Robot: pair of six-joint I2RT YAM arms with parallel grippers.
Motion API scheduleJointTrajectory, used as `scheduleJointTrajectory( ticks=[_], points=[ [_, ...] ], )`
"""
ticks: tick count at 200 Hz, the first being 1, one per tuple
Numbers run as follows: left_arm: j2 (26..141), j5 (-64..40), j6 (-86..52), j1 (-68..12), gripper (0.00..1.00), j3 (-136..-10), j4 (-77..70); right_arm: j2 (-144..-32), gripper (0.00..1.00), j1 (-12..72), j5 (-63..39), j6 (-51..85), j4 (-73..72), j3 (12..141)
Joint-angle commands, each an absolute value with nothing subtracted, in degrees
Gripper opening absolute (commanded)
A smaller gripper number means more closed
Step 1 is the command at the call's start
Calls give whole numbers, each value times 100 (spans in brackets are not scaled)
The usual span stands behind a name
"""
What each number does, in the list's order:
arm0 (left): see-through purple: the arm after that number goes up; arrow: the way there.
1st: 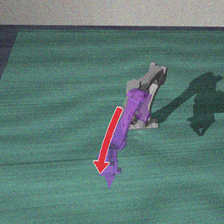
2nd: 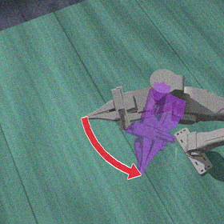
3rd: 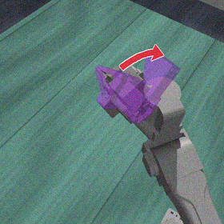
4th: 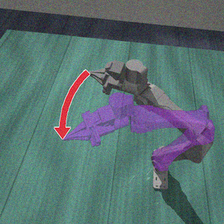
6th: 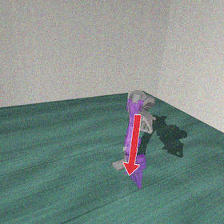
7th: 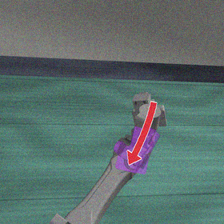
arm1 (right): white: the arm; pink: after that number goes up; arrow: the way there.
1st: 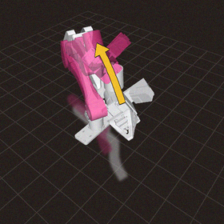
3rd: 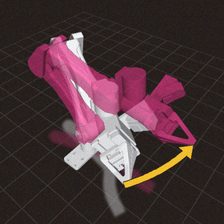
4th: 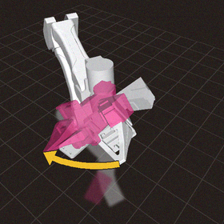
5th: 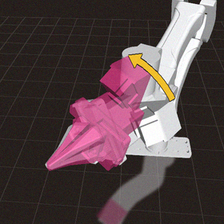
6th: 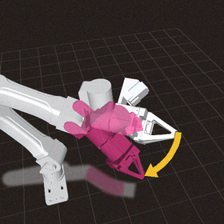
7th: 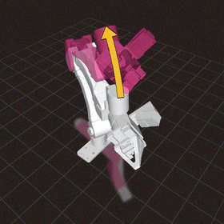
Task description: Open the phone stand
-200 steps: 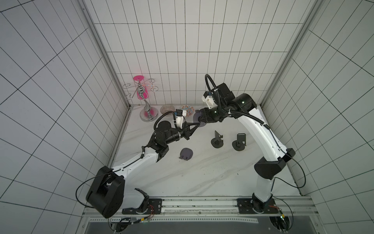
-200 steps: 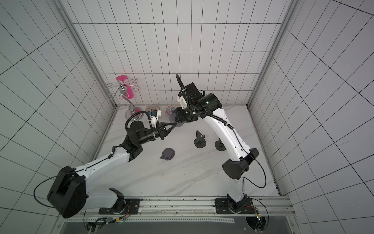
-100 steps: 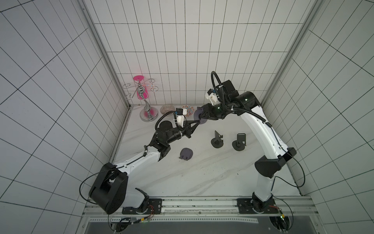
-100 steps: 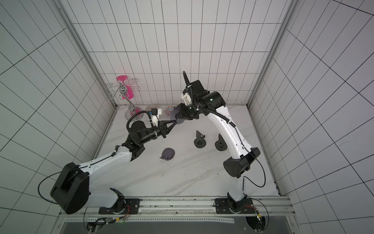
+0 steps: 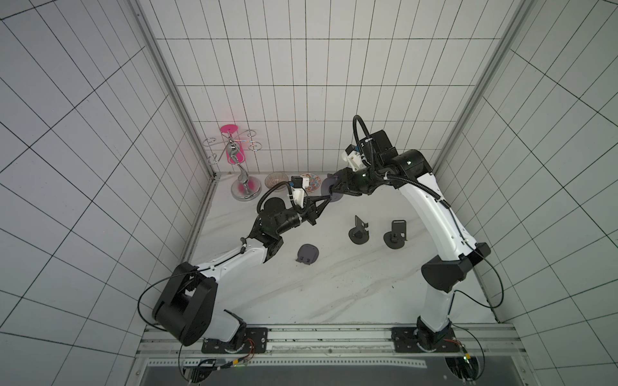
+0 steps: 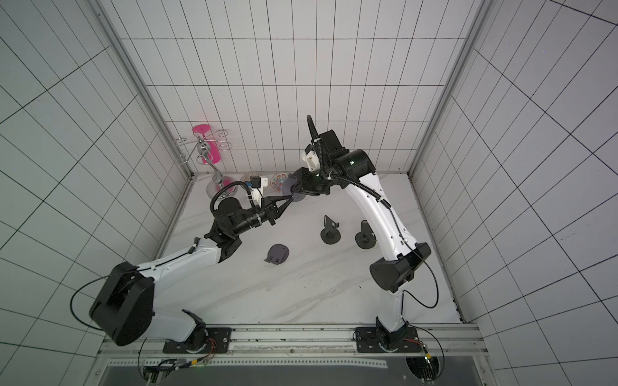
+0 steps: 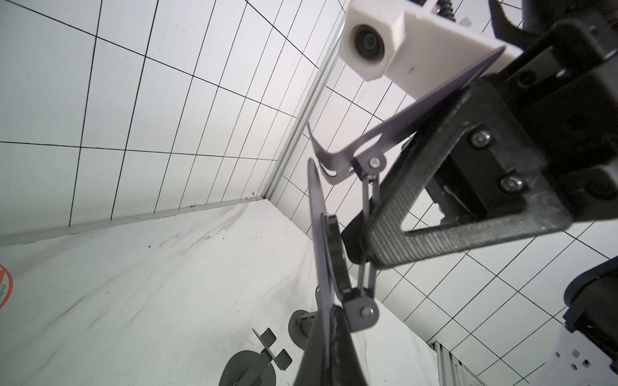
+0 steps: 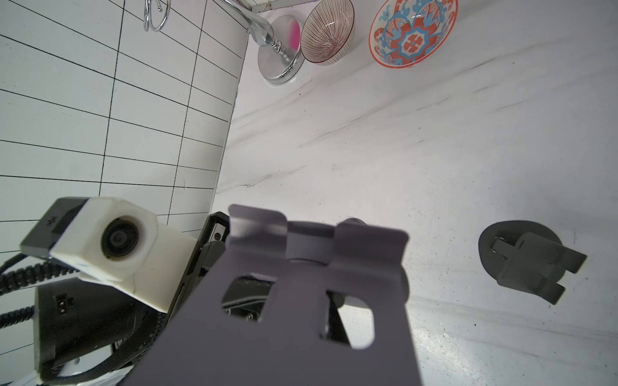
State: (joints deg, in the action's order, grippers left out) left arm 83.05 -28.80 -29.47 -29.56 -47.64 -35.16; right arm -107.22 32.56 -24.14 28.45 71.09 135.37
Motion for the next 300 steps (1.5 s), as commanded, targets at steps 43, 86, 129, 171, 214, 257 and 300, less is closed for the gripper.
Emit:
scheduleJointTrajectory(
  ticks=[43,86,129,171,214,257,300],
  points=[
    [8435,-1359,-2800,-2909,0,-4364,24,-8964,32,3348,-3681,3007,5919,12428],
    [8052,-1715,-3242,-2907,0,-4316,-125,-8518,54,3347,-3218,2871,5761,12075],
    [7636,-2231,-3348,-2891,0,-4423,162,-7744,57,3322,-2275,2327,5647,10989],
    [7493,-3690,-3890,-2602,0,-4375,105,-7326,66,3322,-1792,1623,5296,9661],
    [7186,-5089,-5023,-2221,0,-3862,-1065,-6765,76,3092,-1894,2080,3690,8029],
    [7140,-6073,-6047,-2188,0,-3649,-2218,-6487,79,3057,-2347,2027,2240,6820],
    [7017,-6510,-6637,-2193,0,-3528,-2591,-6611,79,3041,-2828,2384,812,6239]
  ],
)
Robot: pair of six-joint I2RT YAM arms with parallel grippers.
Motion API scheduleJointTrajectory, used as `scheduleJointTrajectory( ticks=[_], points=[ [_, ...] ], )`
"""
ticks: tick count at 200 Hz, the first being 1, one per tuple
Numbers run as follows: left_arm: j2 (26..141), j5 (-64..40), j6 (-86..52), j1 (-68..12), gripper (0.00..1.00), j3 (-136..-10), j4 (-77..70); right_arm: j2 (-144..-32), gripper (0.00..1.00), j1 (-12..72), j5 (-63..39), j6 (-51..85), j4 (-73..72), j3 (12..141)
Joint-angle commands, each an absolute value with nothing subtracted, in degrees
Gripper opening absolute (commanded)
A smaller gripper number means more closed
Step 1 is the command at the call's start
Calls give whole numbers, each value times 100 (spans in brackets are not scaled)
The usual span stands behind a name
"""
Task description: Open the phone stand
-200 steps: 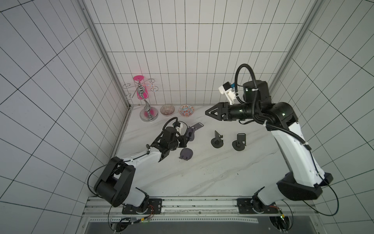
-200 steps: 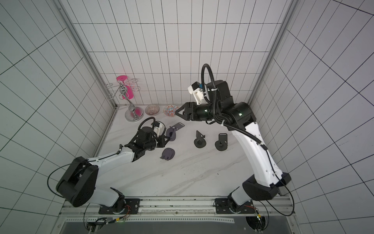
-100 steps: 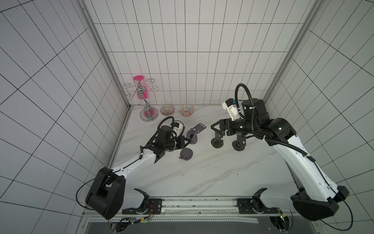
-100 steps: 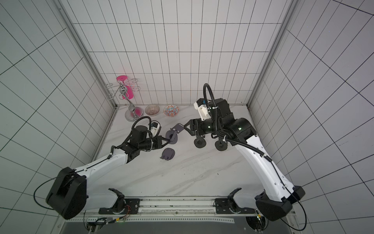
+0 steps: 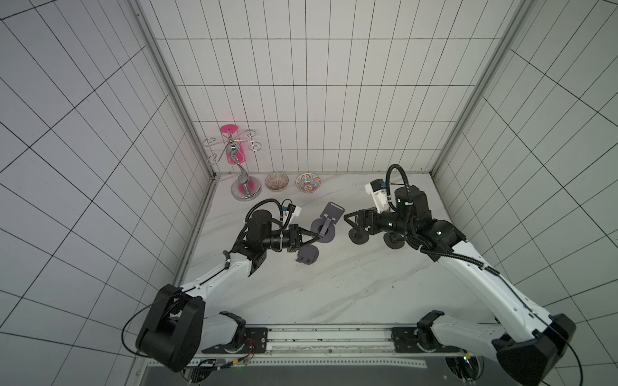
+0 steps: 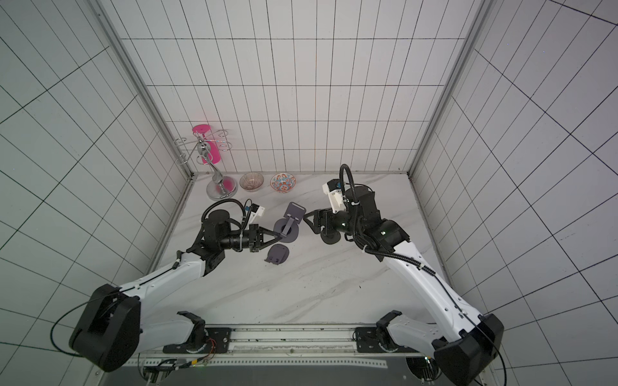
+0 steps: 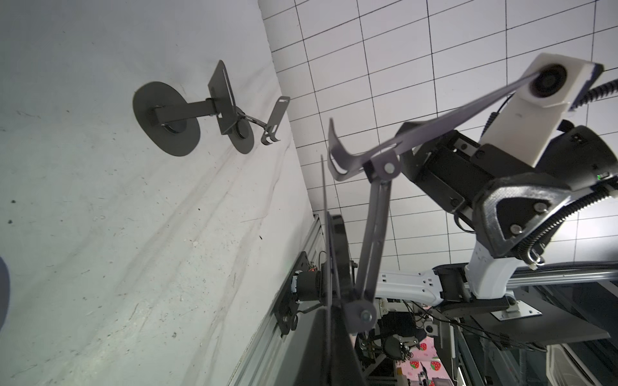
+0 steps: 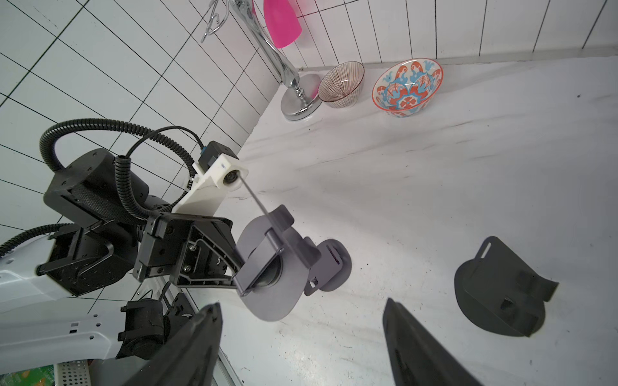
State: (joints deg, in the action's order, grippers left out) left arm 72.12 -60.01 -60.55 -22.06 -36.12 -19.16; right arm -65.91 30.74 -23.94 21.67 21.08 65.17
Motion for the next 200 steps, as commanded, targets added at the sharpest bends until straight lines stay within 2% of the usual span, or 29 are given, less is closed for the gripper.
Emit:
scheduleJointTrajectory(
  ticks=[1,71,96,113,135,141,160,168,174,200],
  points=[
    [7011,-6511,-6654,-2195,0,-3517,-2605,-6619,79,3041,-2829,2387,793,6235],
    [7044,-6724,-7524,-2224,0,-3434,-3620,-7031,78,3045,-3555,2566,-481,6008],
    [7042,-6791,-7717,-2252,0,-3444,-3836,-7178,76,3057,-3736,2674,-1061,5959],
    [7032,-6798,-7745,-2259,0,-3464,-3850,-7309,70,3067,-3837,2742,-1247,6046],
    [7041,-6818,-7796,-2284,0,-3506,-3876,-7425,57,3111,-3908,2701,-1349,6131],
    [7045,-6820,-7796,-2291,0,-3510,-3891,-7443,49,3128,-3918,2669,-1338,6166],
    [7041,-6779,-7846,-2285,0,-3512,-3972,-7495,13,3171,-4041,2564,-1170,6301],
    [7065,-6744,-7882,-2285,0,-3521,-4019,-7499,4,3215,-4036,2500,-1061,6354],
    [7087,-6720,-7890,-2285,0,-3531,-4066,-7490,0,3264,-3984,2454,-981,6384],
    [7243,-6605,-7874,-2294,0,-3598,-4053,-7377,0,3399,-3624,2284,-550,6538]
  ],
)
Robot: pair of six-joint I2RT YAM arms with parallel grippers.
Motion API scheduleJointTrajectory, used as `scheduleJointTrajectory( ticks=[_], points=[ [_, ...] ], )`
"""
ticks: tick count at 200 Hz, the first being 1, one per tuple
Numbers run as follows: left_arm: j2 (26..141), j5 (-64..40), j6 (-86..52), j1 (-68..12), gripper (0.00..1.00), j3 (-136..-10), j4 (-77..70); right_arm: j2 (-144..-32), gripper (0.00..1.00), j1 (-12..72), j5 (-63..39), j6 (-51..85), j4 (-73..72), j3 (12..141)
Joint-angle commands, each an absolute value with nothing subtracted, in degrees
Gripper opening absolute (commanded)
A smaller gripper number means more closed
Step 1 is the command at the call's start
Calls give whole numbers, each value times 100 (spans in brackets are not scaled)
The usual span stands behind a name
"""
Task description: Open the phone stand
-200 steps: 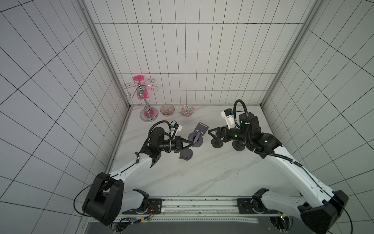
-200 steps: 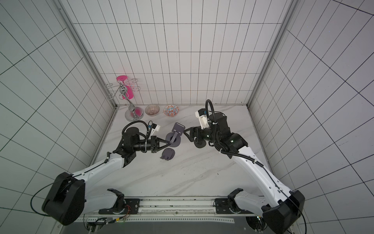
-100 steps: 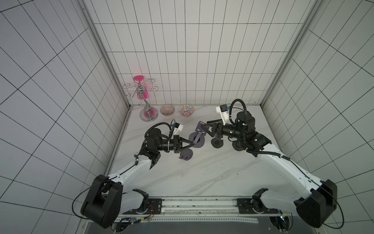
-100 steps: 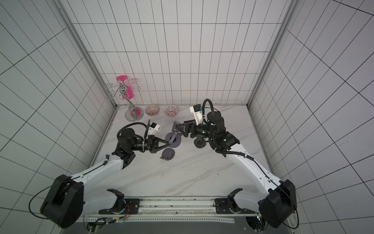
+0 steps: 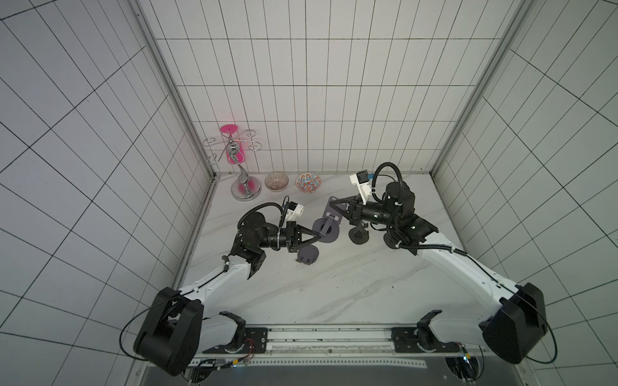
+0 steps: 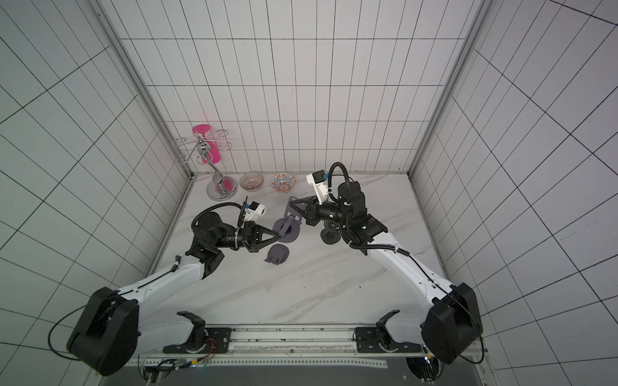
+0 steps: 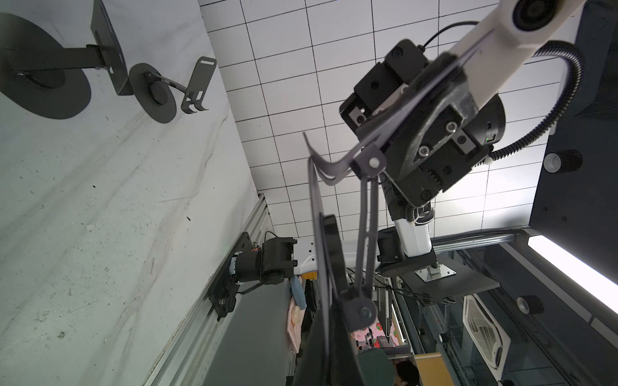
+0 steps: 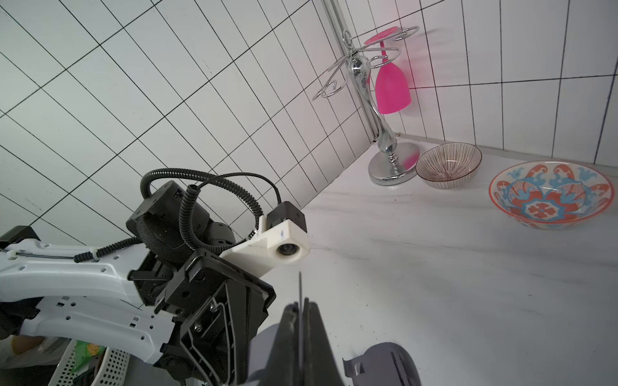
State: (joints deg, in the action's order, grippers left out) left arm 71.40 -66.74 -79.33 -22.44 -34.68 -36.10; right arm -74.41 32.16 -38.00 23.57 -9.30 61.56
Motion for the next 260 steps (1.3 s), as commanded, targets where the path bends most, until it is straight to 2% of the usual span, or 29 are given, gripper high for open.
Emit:
scheduleJointTrajectory(
  ticks=[1,14,52,116,179,260],
  points=[
    [7247,-6599,-7870,-2294,0,-3596,-4043,-7375,0,3400,-3609,2280,-525,6543],
    [7342,-6535,-7644,-2294,0,-3652,-3711,-7277,0,3427,-3482,2236,-354,6628],
    [7590,-6190,-5792,-2338,0,-4005,-1193,-7039,0,3397,-3217,2107,263,7149],
    [8208,-5155,-4476,-2338,0,-3949,475,-7079,0,3390,-3102,1928,969,7953],
    [8748,-4393,-3777,-2476,0,-4061,1019,-6985,0,3362,-2464,1759,1264,8314],
    [9146,-4400,-3499,-2503,0,-3758,894,-7422,0,3248,-2356,1420,1695,9448]
  ],
)
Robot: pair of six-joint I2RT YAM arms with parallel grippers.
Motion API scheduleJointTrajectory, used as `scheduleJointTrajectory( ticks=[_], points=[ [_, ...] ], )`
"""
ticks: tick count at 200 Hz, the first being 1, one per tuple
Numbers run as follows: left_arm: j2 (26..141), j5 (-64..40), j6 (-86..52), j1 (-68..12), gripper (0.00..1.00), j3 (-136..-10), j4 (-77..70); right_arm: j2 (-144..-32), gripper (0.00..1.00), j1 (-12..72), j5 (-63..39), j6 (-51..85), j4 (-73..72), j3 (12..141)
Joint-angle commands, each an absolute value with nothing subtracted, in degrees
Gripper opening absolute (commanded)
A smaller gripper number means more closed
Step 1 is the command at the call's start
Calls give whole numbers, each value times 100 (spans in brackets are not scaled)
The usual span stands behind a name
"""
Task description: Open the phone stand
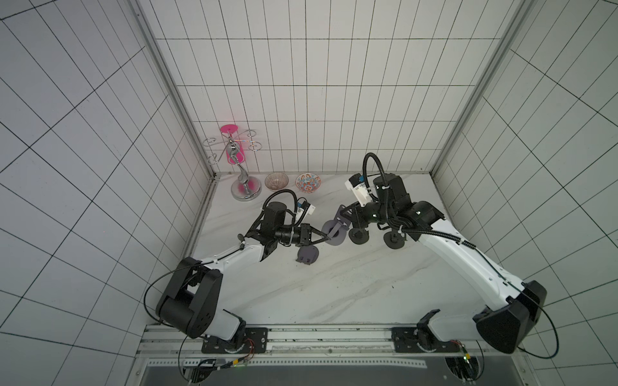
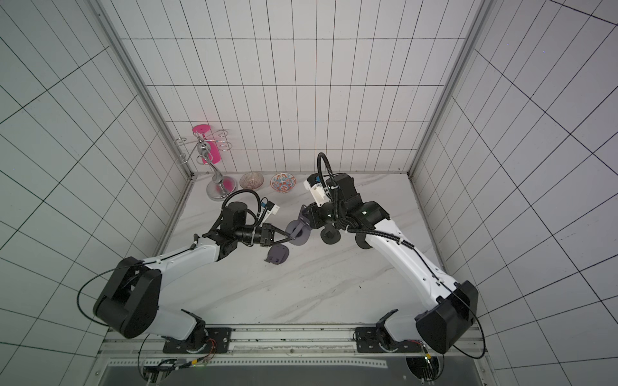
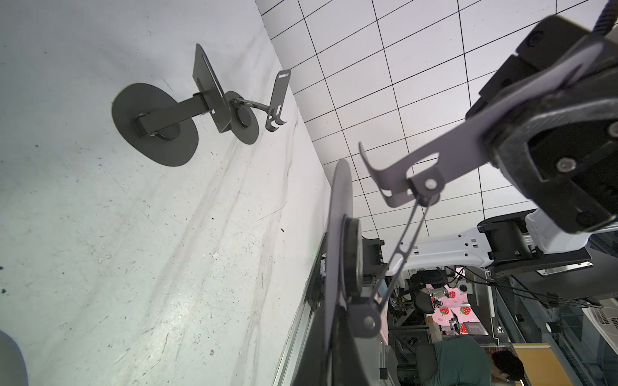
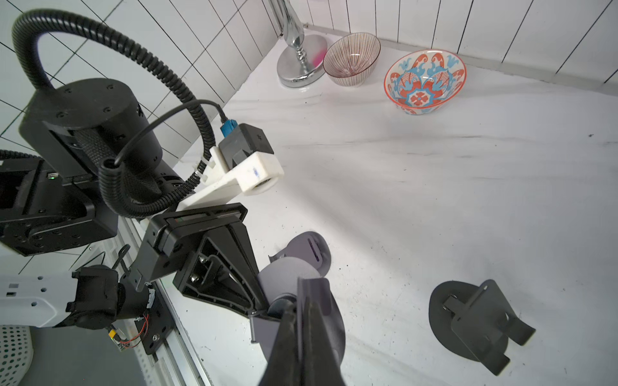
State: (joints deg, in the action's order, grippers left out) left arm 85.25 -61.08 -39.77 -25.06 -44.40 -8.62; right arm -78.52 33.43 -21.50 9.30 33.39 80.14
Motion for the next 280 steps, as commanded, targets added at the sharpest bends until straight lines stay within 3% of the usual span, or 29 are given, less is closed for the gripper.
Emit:
scheduleJointTrajectory(
  ticks=[1,134,198,280],
  points=[
    [9152,-4402,-3499,-2504,0,-3755,891,-7425,0,3246,-2356,1417,1696,9457],
    [9632,-4899,-3737,-2496,0,-3523,177,-7768,0,3150,-2323,922,2118,10922],
    [8857,-5550,-4493,-2602,0,-3912,-28,-7406,0,3334,-3109,1579,1330,9513],
    [8847,-5313,-5321,-2731,0,-4404,13,-7226,0,4785,-2061,67,2334,9365]
  ],
)
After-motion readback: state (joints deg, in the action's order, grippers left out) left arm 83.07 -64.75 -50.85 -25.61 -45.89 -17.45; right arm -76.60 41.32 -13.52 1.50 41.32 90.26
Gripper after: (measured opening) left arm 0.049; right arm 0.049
